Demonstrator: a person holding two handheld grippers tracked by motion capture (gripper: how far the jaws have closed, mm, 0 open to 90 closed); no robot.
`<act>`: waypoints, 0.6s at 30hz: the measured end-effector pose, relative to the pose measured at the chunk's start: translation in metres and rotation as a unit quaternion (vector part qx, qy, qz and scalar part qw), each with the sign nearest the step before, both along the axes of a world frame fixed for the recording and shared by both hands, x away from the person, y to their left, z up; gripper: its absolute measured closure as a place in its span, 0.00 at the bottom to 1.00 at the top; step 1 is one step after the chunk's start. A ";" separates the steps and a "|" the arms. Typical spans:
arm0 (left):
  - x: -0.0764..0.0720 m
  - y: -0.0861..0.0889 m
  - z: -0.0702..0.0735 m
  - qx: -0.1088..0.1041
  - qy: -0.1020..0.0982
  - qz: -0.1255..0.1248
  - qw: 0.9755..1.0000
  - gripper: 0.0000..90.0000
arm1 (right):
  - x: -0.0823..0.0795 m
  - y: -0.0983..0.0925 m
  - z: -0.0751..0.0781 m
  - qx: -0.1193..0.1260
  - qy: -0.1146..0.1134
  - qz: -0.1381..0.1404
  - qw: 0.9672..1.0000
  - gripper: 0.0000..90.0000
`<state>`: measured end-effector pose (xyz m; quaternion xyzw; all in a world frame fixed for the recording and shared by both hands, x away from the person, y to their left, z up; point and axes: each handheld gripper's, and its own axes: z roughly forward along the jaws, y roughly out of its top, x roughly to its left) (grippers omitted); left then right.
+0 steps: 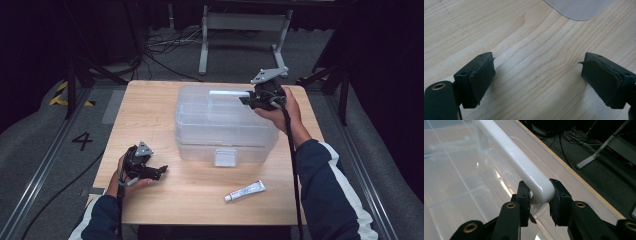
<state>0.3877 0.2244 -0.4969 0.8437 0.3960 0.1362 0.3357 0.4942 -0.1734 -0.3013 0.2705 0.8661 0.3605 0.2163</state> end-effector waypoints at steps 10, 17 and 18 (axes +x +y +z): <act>-0.001 -0.001 0.002 -0.005 -0.001 -0.007 1.000 0.26 | 0.002 0.000 0.002 -0.001 0.006 -0.002 1.000 0.80; 0.000 0.002 0.012 -0.020 -0.018 -0.005 1.000 0.41 | 0.005 0.000 0.004 0.000 0.010 -0.002 1.000 0.80; -0.001 0.001 0.013 -0.024 -0.025 -0.003 0.999 0.42 | 0.005 0.000 0.004 0.000 0.011 -0.002 1.000 0.80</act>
